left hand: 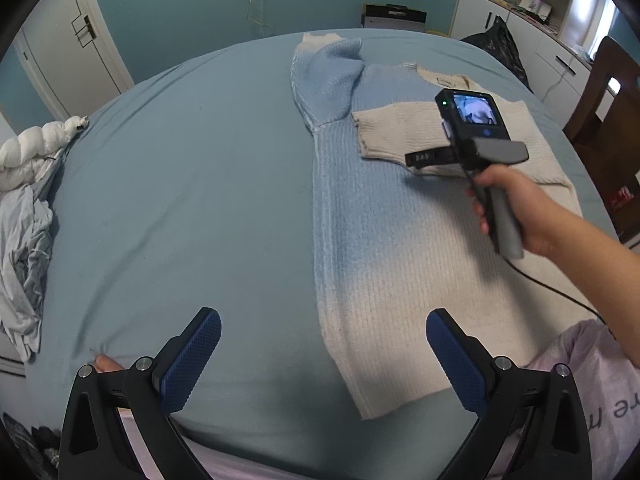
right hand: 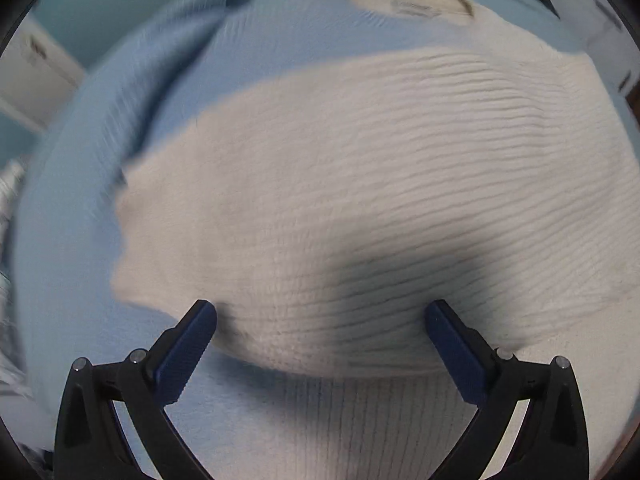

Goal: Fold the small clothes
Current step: 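Release the sleeve and smooth it flat with the right gripper, then move the left gripper to the blue sleeve at the sweater shoulder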

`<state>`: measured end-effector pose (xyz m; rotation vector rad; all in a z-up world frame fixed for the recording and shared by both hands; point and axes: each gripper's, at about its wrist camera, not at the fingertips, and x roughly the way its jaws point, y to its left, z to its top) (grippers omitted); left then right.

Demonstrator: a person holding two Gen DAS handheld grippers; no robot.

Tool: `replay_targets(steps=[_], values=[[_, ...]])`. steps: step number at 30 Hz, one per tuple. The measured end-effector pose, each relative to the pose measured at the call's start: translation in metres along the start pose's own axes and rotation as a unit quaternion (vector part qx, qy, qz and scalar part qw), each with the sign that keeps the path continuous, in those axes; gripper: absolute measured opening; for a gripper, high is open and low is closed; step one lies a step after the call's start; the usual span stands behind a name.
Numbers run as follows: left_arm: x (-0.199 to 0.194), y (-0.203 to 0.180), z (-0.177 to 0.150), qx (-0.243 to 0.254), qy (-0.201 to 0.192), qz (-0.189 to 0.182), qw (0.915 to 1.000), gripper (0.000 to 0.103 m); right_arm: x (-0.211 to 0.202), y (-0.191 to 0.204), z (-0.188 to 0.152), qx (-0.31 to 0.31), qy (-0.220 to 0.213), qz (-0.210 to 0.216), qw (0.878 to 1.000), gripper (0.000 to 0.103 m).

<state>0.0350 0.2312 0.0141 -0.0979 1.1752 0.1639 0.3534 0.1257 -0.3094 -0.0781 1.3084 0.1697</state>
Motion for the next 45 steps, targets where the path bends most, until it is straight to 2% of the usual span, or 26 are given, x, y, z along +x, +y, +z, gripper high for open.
replay_targets(steps=[1, 2, 3, 7, 10, 14, 17, 19, 21, 23, 26, 30, 33, 36, 38, 40, 43, 45], values=[[0.000, 0.001, 0.001, -0.002, 0.000, -0.004, 1.0000, 0.103, 0.005, 0.016, -0.004, -0.037, -0.022, -0.045, 0.998, 0.102], [0.001, 0.002, 0.001, -0.004, 0.000, -0.006, 1.0000, 0.103, 0.003, 0.022, -0.008, -0.046, -0.046, -0.062, 0.996, 0.102], [0.002, 0.002, 0.002, -0.006, 0.002, -0.009, 0.9999, 0.103, 0.002, 0.022, -0.008, -0.045, -0.048, -0.062, 0.996, 0.102], [0.003, 0.002, 0.006, -0.004, -0.006, -0.015, 0.9999, 0.103, -0.012, 0.003, -0.006, -0.055, 0.012, 0.005, 0.998, 0.102], [0.003, 0.002, 0.006, 0.004, -0.018, 0.006, 0.9998, 0.103, -0.046, -0.032, -0.016, -0.045, -0.002, 0.003, 0.999, 0.102], [0.003, 0.008, 0.006, -0.011, -0.018, 0.004, 0.9998, 0.103, -0.097, -0.081, -0.025, -0.029, 0.007, 0.039, 0.999, 0.102], [0.004, 0.010, 0.006, -0.018, -0.024, 0.020, 0.9993, 0.103, -0.154, -0.115, -0.026, -0.023, -0.024, 0.046, 0.998, 0.102], [0.005, 0.008, 0.008, -0.017, -0.030, 0.029, 0.9990, 0.103, -0.195, -0.121, -0.049, -0.020, -0.056, 0.044, 0.997, 0.102], [0.002, 0.006, 0.010, -0.016, -0.036, 0.027, 0.9988, 0.103, -0.238, -0.126, -0.067, -0.013, -0.106, 0.039, 0.994, 0.102], [-0.002, 0.004, 0.011, -0.014, -0.044, 0.024, 0.9986, 0.103, -0.264, -0.121, -0.087, -0.006, -0.142, 0.026, 0.990, 0.102], [-0.009, 0.002, 0.008, -0.006, -0.052, 0.025, 0.9983, 0.103, -0.307, -0.124, -0.103, 0.006, -0.165, 0.020, 0.986, 0.102], [-0.011, 0.001, 0.006, 0.009, -0.061, 0.032, 0.9976, 0.103, -0.336, -0.123, -0.140, 0.003, -0.174, 0.027, 0.984, 0.102], [-0.007, 0.003, 0.003, 0.017, -0.059, 0.044, 0.9971, 0.103, -0.325, -0.113, -0.164, -0.025, -0.150, 0.027, 0.988, 0.102], [-0.001, 0.007, -0.001, 0.017, -0.052, 0.070, 0.9961, 0.103, -0.286, -0.107, -0.186, -0.058, -0.114, 0.023, 0.992, 0.102], [0.003, 0.010, -0.002, 0.020, -0.046, 0.084, 0.9952, 0.103, -0.254, -0.110, -0.198, -0.063, -0.093, 0.036, 0.993, 0.102], [0.007, 0.012, -0.002, 0.024, -0.044, 0.095, 0.9942, 0.103, -0.233, -0.109, -0.201, -0.101, -0.044, 0.030, 0.993, 0.102], [0.012, 0.016, 0.001, 0.021, -0.043, 0.113, 0.9924, 0.103, -0.218, -0.111, -0.201, -0.101, -0.035, -0.006, 0.994, 0.102], [0.016, 0.017, 0.004, 0.013, -0.039, 0.116, 0.9925, 0.103, -0.211, -0.111, -0.195, -0.101, -0.028, 0.013, 0.994, 0.102]])
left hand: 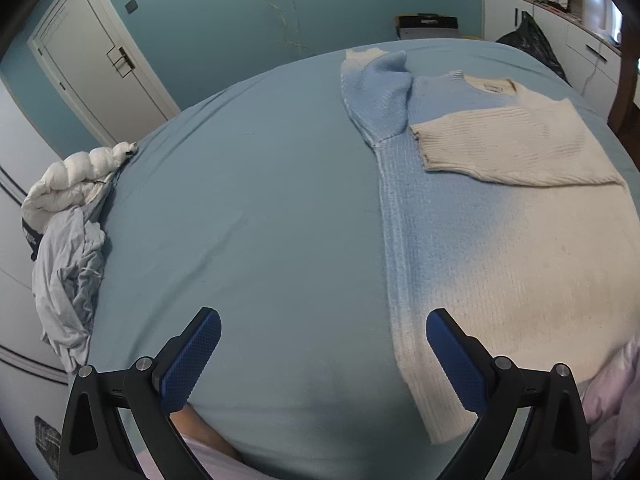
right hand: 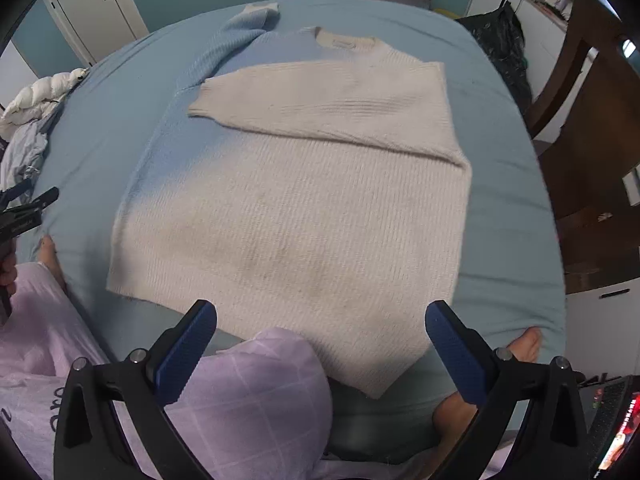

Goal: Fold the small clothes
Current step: 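Move the left gripper to the blue sleeve at the sweater shoulder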

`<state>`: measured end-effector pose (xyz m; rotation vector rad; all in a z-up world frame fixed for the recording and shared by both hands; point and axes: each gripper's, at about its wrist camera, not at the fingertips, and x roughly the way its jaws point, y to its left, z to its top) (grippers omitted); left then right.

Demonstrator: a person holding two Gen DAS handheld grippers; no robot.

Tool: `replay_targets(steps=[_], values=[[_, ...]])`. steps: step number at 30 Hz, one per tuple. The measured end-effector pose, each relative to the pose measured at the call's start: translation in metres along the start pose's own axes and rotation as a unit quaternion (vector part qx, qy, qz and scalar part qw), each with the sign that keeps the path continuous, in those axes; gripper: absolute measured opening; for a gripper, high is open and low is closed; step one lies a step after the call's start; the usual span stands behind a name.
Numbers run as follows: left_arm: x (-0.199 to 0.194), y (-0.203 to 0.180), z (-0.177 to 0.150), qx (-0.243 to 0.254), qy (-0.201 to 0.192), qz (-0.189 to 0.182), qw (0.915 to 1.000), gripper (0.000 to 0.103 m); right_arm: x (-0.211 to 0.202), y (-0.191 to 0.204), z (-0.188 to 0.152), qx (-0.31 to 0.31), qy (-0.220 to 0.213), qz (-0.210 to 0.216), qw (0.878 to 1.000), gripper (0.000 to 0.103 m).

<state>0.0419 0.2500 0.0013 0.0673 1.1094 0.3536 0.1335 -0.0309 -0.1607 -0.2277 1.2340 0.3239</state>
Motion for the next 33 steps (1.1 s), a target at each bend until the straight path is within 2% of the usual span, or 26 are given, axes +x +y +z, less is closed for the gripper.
replay_targets(steps=[9, 14, 21, 28, 33], values=[[0.011, -0.014, 0.005, 0.008, 0.011, 0.004, 0.9999, 0.103, 0.005, -0.013, 0.022, 0.019, -0.017, 0.034, 0.999, 0.102], [-0.001, -0.012, 0.005, 0.006, -0.001, 0.001, 1.0000, 0.103, 0.004, -0.010, 0.027, 0.023, -0.014, 0.033, 0.999, 0.102], [-0.015, -0.002, 0.001, 0.002, -0.020, 0.005, 0.9998, 0.103, 0.004, -0.008, 0.020, 0.020, -0.012, 0.004, 1.000, 0.102], [-0.028, -0.003, -0.003, 0.012, -0.031, 0.002, 0.9995, 0.103, -0.019, -0.031, 0.010, 0.045, -0.032, -0.036, 0.998, 0.102], [-0.034, -0.001, -0.004, 0.013, -0.031, -0.007, 0.9994, 0.103, -0.034, -0.050, 0.000, 0.082, -0.034, -0.026, 0.996, 0.102]])
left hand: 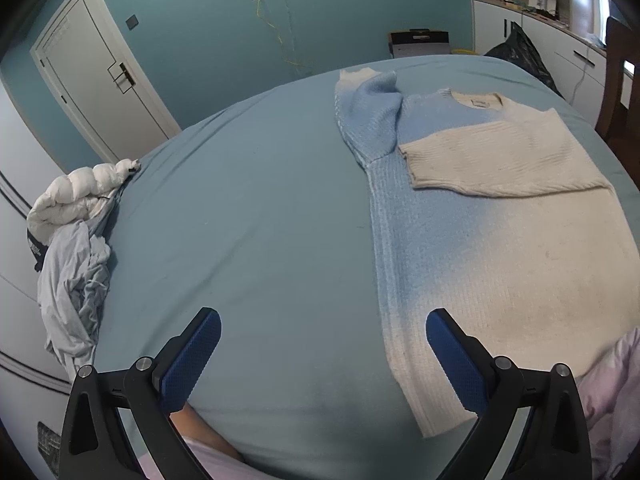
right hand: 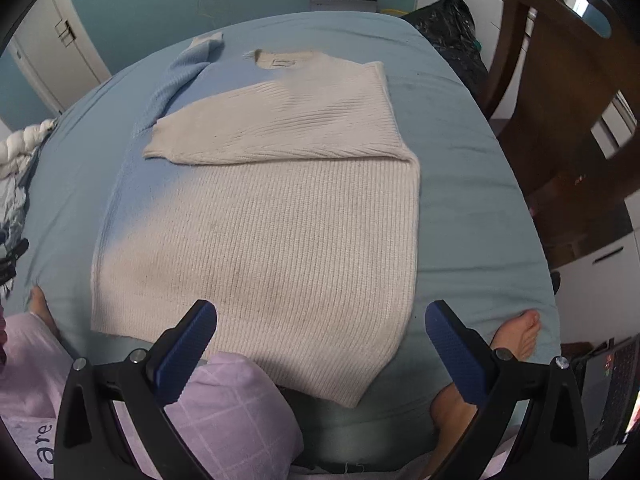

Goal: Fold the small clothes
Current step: 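Move the left gripper to the blue sleeve at the sweater shoulder, then grasp the blue sleeve with the left gripper and lift it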

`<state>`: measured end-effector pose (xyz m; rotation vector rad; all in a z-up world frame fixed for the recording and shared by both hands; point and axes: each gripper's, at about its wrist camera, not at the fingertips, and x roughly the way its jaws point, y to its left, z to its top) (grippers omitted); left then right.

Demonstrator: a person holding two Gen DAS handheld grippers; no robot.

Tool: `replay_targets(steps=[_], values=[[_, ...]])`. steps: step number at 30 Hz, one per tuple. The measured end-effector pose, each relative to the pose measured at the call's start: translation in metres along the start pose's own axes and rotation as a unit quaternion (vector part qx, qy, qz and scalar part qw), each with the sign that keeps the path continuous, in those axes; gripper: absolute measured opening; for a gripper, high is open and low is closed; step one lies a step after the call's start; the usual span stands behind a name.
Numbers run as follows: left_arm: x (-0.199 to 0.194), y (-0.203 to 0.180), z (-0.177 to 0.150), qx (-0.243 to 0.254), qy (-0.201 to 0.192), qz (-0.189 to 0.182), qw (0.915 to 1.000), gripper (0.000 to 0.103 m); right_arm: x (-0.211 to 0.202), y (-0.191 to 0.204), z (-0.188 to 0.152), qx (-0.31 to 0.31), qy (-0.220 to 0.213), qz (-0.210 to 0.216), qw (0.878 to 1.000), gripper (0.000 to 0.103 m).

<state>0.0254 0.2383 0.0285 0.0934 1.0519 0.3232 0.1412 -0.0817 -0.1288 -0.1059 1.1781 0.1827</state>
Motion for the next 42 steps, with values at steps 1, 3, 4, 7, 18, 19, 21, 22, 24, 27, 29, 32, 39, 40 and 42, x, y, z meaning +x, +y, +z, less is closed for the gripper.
replay_targets(steps=[1, 3, 4, 7, 18, 19, 21, 22, 24, 27, 29, 32, 39, 40, 42], values=[[0.001, 0.002, 0.001, -0.001, 0.005, -0.001, 1.0000, 0.103, -0.002, -0.003, -0.001, 0.006, 0.000, 0.002, 1.000, 0.102], [0.003, 0.005, 0.004, -0.004, 0.012, -0.002, 0.9999, 0.103, -0.003, -0.008, -0.002, 0.013, -0.002, 0.006, 1.000, 0.102], [0.005, 0.008, 0.006, -0.006, 0.019, -0.003, 0.9998, 0.103, -0.004, -0.009, -0.003, 0.015, -0.001, 0.006, 1.000, 0.102], [0.025, 0.016, 0.026, -0.018, 0.052, -0.025, 0.9981, 0.103, -0.001, -0.011, -0.004, 0.024, 0.007, 0.020, 0.999, 0.102], [0.179, 0.028, 0.153, -0.086, 0.112, -0.008, 0.9899, 0.103, 0.029, 0.008, -0.011, -0.023, 0.030, 0.074, 0.997, 0.102], [0.195, 0.025, 0.164, -0.097, 0.113, -0.011, 0.9888, 0.103, 0.036, 0.007, -0.012, -0.022, 0.040, 0.081, 0.996, 0.102], [0.224, 0.015, 0.187, -0.114, 0.105, -0.015, 0.9878, 0.103, 0.048, 0.006, -0.016, -0.020, 0.060, 0.091, 0.994, 0.102], [0.241, 0.008, 0.201, -0.124, 0.094, -0.012, 0.9877, 0.103, 0.052, 0.004, -0.017, -0.017, 0.065, 0.095, 0.993, 0.102], [0.265, 0.001, 0.219, -0.146, 0.083, -0.014, 0.9857, 0.103, 0.061, -0.001, -0.019, -0.005, 0.078, 0.105, 0.991, 0.102], [0.303, -0.007, 0.236, -0.175, 0.086, -0.027, 0.9805, 0.103, 0.072, -0.012, -0.019, 0.022, 0.089, 0.122, 0.988, 0.102], [0.329, -0.011, 0.242, -0.189, 0.092, -0.022, 0.9774, 0.103, 0.075, -0.019, -0.016, 0.043, 0.090, 0.130, 0.986, 0.102], [0.354, -0.011, 0.240, -0.218, 0.098, -0.022, 0.9708, 0.103, 0.077, -0.028, -0.013, 0.063, 0.087, 0.142, 0.984, 0.102], [0.338, -0.046, 0.253, -0.156, 0.133, -0.016, 0.9786, 0.010, 0.085, -0.035, -0.016, 0.072, 0.099, 0.138, 0.983, 0.102], [0.329, -0.053, 0.258, -0.137, 0.132, 0.002, 0.9817, 0.009, 0.085, -0.036, -0.015, 0.072, 0.100, 0.137, 0.983, 0.102], [0.302, -0.059, 0.267, -0.127, 0.113, 0.012, 0.9854, 0.008, 0.086, -0.037, -0.015, 0.074, 0.099, 0.136, 0.983, 0.102]])
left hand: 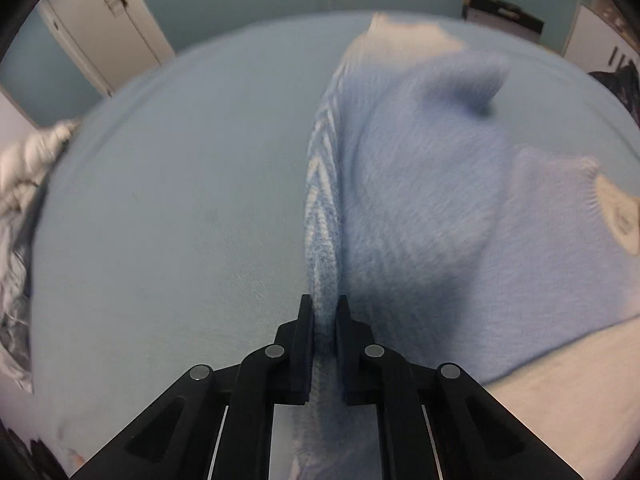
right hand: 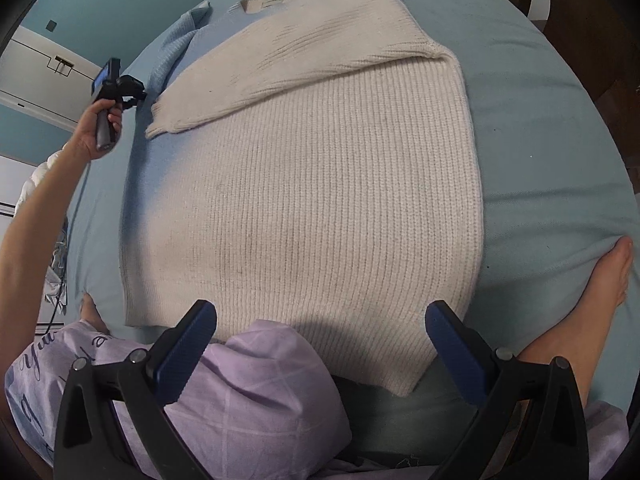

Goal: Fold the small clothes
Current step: 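Grasp the blue sleeve with the left gripper and lift it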

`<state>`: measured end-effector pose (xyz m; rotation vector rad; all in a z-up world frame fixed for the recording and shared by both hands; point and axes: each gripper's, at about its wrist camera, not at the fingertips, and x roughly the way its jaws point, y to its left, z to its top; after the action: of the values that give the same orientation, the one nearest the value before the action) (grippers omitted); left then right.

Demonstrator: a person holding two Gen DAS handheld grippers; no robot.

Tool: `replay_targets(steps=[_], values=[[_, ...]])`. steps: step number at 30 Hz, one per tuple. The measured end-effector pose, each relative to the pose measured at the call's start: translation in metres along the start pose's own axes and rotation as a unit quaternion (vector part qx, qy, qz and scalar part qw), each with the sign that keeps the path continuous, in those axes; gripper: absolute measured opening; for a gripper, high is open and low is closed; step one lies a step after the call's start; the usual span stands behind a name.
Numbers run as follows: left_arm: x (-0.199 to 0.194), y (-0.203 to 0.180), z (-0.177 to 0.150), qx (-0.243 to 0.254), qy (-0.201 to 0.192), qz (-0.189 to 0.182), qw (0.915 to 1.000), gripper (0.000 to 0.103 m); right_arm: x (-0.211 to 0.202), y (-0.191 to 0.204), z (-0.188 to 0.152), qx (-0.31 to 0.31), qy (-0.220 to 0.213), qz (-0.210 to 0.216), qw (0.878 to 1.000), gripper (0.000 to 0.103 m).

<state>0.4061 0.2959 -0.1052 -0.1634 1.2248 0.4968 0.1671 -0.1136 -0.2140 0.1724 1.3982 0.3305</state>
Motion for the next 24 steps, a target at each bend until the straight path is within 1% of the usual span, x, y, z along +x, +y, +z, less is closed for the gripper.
replay_targets(steps=[1, 4, 6, 7, 10, 11, 12, 13, 14, 15, 16, 18, 19, 20, 22, 23, 24], values=[[-0.014, 0.000, 0.000, -0.007, -0.008, -0.006, 0.9999, 0.008, -0.002, -0.002, 0.000, -0.001, -0.004, 0.003, 1.000, 0.102], [-0.063, 0.009, -0.004, -0.046, -0.028, -0.048, 0.9974, 0.007, -0.010, 0.001, -0.001, -0.011, -0.021, 0.003, 1.000, 0.102], [-0.091, 0.013, -0.012, -0.050, -0.049, -0.070, 0.9951, 0.007, -0.015, 0.003, -0.002, -0.019, -0.030, 0.005, 0.999, 0.102], [-0.107, 0.014, -0.020, -0.044, -0.064, -0.082, 0.9936, 0.007, -0.016, 0.004, -0.004, -0.022, -0.033, 0.008, 0.999, 0.102], [-0.151, 0.013, -0.055, 0.017, -0.121, -0.125, 0.9846, 0.008, -0.020, 0.004, -0.006, -0.029, -0.038, 0.013, 0.999, 0.102], [-0.161, 0.014, -0.073, 0.042, -0.129, -0.146, 0.9799, 0.008, -0.022, 0.004, -0.006, -0.030, -0.041, 0.015, 0.999, 0.102], [-0.169, 0.018, -0.091, 0.054, -0.135, -0.169, 0.9749, 0.008, -0.023, 0.002, -0.006, -0.030, -0.043, 0.016, 0.998, 0.102], [-0.174, 0.026, -0.116, 0.065, -0.130, -0.203, 0.9684, 0.008, -0.025, 0.002, -0.005, -0.030, -0.046, 0.017, 0.998, 0.102], [-0.175, 0.029, -0.128, 0.071, -0.120, -0.230, 0.9633, 0.008, -0.026, 0.002, -0.005, -0.029, -0.047, 0.018, 0.998, 0.102], [-0.176, 0.038, -0.145, 0.072, -0.107, -0.264, 0.9559, 0.008, -0.026, 0.003, -0.005, -0.028, -0.048, 0.018, 0.998, 0.102], [-0.177, 0.047, -0.160, 0.076, -0.086, -0.302, 0.9464, 0.009, -0.026, 0.003, -0.005, -0.026, -0.048, 0.019, 0.998, 0.102], [-0.182, 0.058, -0.173, 0.088, -0.063, -0.349, 0.9307, 0.011, -0.025, 0.002, -0.007, -0.023, -0.046, 0.017, 0.999, 0.102], [-0.186, 0.062, -0.176, 0.098, -0.064, -0.357, 0.9267, 0.011, -0.024, 0.003, -0.008, -0.022, -0.045, 0.017, 0.999, 0.102], [-0.192, 0.066, -0.176, 0.111, -0.076, -0.345, 0.9290, 0.011, -0.023, 0.004, -0.008, -0.023, -0.044, 0.016, 0.999, 0.102], [-0.205, 0.071, -0.165, 0.124, -0.112, -0.299, 0.9393, 0.013, -0.022, 0.007, -0.007, -0.028, -0.042, 0.016, 0.999, 0.102], [-0.208, 0.070, -0.155, 0.121, -0.120, -0.283, 0.9438, 0.016, -0.022, 0.008, -0.007, -0.032, -0.041, 0.015, 0.999, 0.102], [-0.207, 0.076, -0.142, 0.113, -0.123, -0.270, 0.9482, 0.032, -0.022, 0.010, -0.006, -0.035, -0.041, 0.014, 0.998, 0.102]])
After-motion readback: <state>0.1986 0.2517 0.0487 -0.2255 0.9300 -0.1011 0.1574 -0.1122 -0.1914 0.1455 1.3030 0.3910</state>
